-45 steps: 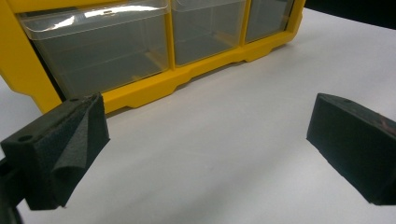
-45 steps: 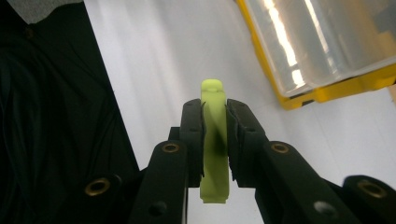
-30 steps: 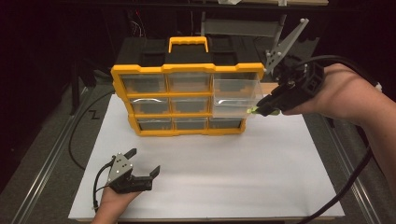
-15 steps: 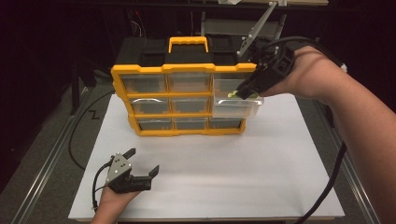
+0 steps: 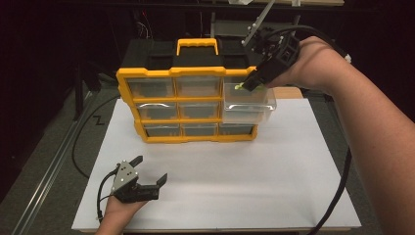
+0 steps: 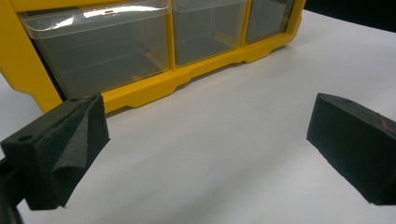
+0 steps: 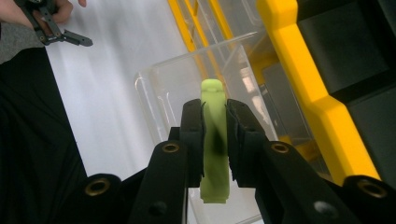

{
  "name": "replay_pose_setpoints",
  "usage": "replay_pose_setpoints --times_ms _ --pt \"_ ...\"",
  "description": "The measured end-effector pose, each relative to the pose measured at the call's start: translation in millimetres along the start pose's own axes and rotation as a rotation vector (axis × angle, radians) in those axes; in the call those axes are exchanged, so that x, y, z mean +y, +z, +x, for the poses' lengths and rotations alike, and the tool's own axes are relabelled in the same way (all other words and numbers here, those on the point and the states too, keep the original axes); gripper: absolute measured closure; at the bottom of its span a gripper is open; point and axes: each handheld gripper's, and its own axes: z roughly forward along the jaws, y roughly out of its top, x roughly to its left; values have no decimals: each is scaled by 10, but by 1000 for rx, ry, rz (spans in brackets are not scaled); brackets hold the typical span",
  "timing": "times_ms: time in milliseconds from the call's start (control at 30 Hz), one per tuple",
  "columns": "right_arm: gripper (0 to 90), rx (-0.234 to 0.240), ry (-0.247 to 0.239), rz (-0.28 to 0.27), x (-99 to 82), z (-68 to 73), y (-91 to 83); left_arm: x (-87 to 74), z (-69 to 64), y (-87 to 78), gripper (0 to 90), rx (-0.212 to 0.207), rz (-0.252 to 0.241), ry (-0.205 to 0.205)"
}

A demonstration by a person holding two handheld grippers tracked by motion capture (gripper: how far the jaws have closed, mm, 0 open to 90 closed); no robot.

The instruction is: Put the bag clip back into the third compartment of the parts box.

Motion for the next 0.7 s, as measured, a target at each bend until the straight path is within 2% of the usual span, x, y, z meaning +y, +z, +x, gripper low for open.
replay_pose_setpoints --times_ms 267,433,700 --pt "789 11 -12 27 42 -25 115 0 -1 -4 4 -2 1 -1" --pt "789 24 -23 56 36 -38 269 -2 -8 6 4 -3 3 1" --pt "788 60 -19 60 -50 -46 545 -2 -6 -2 4 -3 2 4"
